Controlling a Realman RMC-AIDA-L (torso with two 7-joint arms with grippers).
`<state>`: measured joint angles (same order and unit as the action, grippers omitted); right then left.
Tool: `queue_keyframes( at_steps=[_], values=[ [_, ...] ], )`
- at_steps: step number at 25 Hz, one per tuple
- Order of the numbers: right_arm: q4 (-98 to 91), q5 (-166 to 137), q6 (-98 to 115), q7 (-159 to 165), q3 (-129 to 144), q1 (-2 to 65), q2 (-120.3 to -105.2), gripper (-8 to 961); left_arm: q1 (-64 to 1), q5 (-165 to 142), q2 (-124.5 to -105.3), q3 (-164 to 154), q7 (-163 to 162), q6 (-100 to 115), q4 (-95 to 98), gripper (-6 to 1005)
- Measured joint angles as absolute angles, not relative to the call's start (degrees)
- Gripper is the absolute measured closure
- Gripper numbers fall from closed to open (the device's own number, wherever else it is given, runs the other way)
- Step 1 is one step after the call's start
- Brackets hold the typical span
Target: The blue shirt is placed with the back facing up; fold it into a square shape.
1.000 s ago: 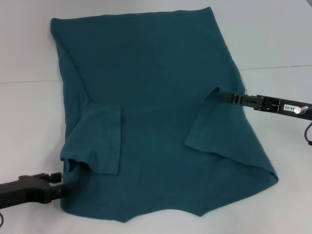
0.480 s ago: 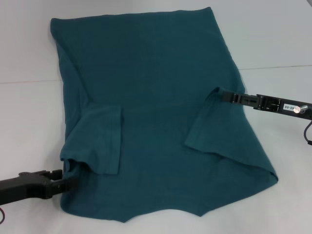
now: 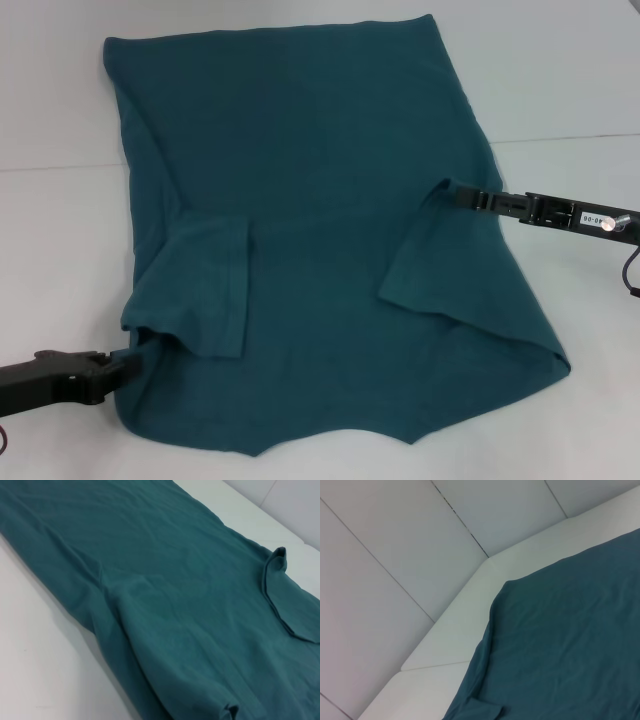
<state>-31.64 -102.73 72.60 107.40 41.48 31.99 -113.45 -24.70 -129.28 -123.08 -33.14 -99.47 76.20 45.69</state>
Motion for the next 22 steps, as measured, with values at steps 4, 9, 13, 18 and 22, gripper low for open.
queue_keyframes(
  at_steps=[4,9,13,18,22],
  values=[
    [-31.6,-102.7,72.5,107.5,41.5,31.9,-113.46,58,-24.7,-129.3,-123.0,-33.0,-99.7,76.3,45.9,717],
    [-31.3,-103.1,72.2,108.1,41.6,31.7,-113.12,58,-24.2,-129.3,-123.06,-32.9,-100.7,76.6,47.5,930],
    [-31.8,-105.0,72.3,110.3,41.9,31.1,-112.53,58,-23.8,-129.3,-123.21,-32.9,-101.2,76.7,48.3,967],
    [-32.5,-112.5,72.6,117.5,41.6,31.0,-111.03,57,-23.5,-129.2,-123.49,-32.9,-101.2,76.8,48.5,967],
    [-33.4,-117.8,72.7,122.9,41.6,30.4,-110.4,57,-23.5,-129.2,-123.54,-32.7,-101.2,76.8,48.5,967]
  ],
)
